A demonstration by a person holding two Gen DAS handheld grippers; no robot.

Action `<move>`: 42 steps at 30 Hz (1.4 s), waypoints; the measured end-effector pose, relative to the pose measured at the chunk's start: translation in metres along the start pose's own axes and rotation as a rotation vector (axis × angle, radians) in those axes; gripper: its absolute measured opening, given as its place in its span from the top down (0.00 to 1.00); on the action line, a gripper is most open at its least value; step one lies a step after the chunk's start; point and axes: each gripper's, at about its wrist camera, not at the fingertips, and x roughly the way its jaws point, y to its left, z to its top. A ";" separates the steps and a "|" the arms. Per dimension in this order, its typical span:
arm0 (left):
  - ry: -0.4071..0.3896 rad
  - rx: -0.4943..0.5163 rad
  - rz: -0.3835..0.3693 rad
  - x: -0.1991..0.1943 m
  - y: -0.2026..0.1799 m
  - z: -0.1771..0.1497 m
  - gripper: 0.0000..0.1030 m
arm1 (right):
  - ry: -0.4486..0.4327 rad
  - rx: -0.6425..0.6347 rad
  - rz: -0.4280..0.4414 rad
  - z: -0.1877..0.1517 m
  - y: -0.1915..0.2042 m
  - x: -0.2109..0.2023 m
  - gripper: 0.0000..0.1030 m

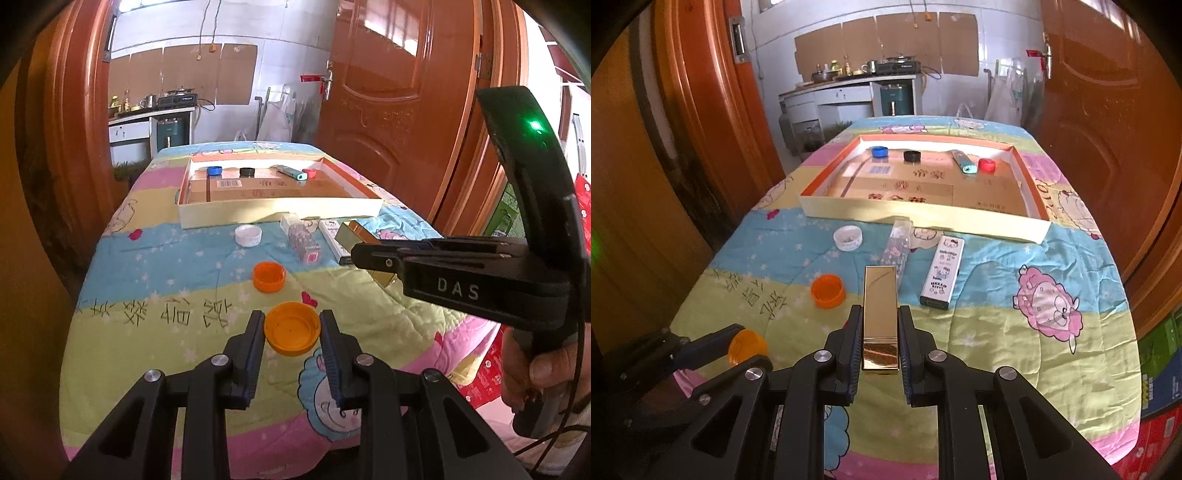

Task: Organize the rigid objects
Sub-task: 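Grasp the large orange cap with the left gripper while the right gripper grasps the gold box, then carry the orange cap and gold box over the tray with both grippers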

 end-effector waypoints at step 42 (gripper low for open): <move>0.061 -0.036 0.022 0.072 0.012 0.078 0.70 | 0.034 0.071 0.044 0.049 -0.056 0.041 0.83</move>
